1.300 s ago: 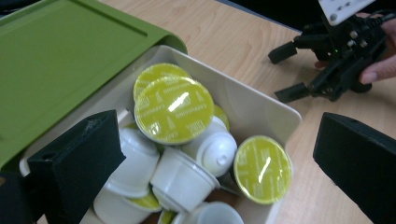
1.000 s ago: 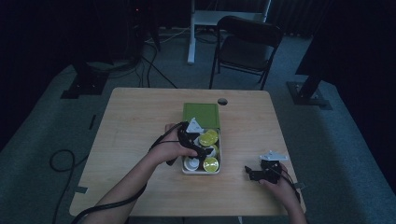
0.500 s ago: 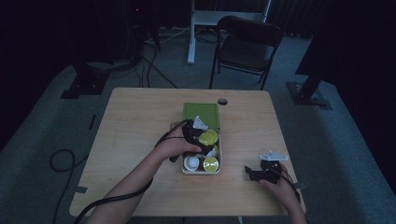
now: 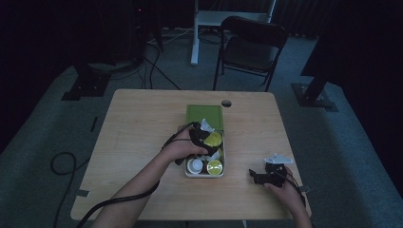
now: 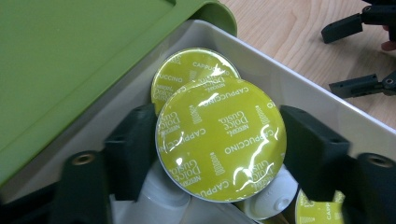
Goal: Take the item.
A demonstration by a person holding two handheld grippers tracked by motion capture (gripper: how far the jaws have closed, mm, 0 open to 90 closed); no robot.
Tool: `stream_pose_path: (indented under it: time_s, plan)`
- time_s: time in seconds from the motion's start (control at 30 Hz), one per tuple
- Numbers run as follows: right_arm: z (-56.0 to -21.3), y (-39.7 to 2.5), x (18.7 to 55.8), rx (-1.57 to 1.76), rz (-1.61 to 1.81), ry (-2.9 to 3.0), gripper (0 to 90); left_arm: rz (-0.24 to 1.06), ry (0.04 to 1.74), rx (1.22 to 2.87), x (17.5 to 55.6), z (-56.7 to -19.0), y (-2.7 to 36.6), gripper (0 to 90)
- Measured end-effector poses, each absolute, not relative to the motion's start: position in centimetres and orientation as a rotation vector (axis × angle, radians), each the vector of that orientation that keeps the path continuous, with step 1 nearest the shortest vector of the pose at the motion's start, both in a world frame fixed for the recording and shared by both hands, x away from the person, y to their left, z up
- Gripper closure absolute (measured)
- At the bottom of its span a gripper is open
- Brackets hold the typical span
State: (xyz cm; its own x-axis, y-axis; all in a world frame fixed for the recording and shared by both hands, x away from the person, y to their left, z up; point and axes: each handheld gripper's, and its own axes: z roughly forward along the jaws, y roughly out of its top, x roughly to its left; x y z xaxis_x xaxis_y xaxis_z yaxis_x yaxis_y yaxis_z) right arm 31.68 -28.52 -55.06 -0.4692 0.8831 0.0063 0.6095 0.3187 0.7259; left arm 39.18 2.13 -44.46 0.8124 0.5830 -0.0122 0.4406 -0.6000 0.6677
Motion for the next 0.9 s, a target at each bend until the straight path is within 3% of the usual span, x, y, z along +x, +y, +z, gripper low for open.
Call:
stream_pose_path:
  time_s: [0.9]
  plan:
    - [-55.1, -28.5, 31.7, 1.324, 0.951, 2.198, 12.6, 0.299, 0.709, 2.257, 37.4, -41.6, 3.4, 37.7]
